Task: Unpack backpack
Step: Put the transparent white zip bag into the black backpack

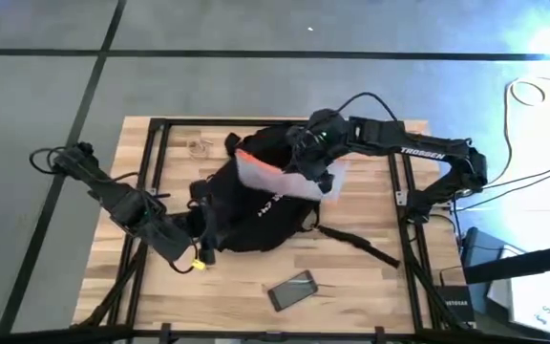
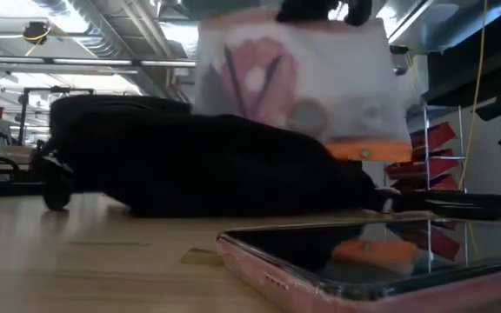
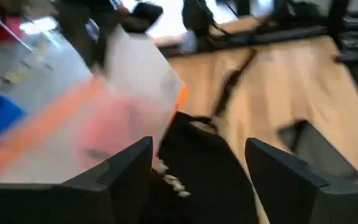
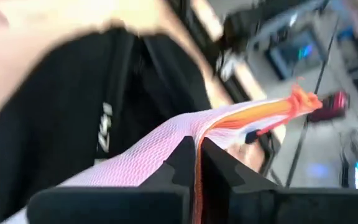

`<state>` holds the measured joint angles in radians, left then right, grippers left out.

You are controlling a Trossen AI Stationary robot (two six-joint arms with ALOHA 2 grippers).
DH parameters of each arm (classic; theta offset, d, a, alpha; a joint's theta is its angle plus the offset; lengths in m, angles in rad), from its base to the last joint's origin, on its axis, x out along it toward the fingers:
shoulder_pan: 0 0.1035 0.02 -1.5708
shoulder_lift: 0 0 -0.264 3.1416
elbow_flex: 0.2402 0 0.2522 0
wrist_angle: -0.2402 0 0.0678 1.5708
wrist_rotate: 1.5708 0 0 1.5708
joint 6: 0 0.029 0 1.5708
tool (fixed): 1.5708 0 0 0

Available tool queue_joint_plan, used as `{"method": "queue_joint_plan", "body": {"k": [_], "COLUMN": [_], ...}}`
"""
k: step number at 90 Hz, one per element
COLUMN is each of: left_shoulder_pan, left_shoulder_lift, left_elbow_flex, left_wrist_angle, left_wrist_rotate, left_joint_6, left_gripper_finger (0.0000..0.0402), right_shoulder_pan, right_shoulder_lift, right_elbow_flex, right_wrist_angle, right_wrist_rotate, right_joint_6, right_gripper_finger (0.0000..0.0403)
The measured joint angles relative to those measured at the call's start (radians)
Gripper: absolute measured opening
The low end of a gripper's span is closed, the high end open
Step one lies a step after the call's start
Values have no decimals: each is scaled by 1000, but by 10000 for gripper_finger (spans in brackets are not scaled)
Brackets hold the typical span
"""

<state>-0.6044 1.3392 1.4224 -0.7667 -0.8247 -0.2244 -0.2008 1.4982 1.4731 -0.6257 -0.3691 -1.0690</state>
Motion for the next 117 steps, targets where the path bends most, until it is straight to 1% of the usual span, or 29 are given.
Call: {"method": "queue_joint_plan", "body": {"k": [8,20,26,31,36,42,48,55,69,76,96,104,117], "left_shoulder_pan": [11,23,33,48,60,74,92,123,191,227,317,334,346], "left_shoulder_lift": [0,0,1,1,1,2,4,24,107,153,295,331,342], "left_elbow_flex": [-53,-174,-242,-301,-355,-406,-446,-482,-497,-497,-495,-493,-494], "left_wrist_angle": [-18,-17,13,65,123,203,288,354,377,414,529,538,525], "left_wrist_rotate": [64,151,163,160,166,211,258,292,297,315,491,507,508], "left_joint_6": [-57,-173,-236,-284,-315,-325,-328,-328,-345,-344,-311,-309,-305], "left_gripper_finger": [241,241,241,241,241,241,241,239,237,237,237,237,237], "right_shoulder_pan": [11,27,27,33,31,31,20,3,-24,-30,-30,-31,-29], "right_shoulder_lift": [8,29,37,38,38,38,38,37,37,37,37,36,36], "right_elbow_flex": [0,0,0,0,0,0,0,0,0,0,0,0,0], "right_wrist_angle": [53,59,55,71,88,122,128,126,123,124,158,165,164], "right_wrist_rotate": [-48,-46,-29,25,130,245,290,289,286,267,252,217,110], "right_joint_6": [15,15,14,13,9,-2,-11,-13,-15,-17,-17,-17,14], "right_gripper_finger": [0,0,0,0,0,0,0,0,0,0,0,0,0]}}
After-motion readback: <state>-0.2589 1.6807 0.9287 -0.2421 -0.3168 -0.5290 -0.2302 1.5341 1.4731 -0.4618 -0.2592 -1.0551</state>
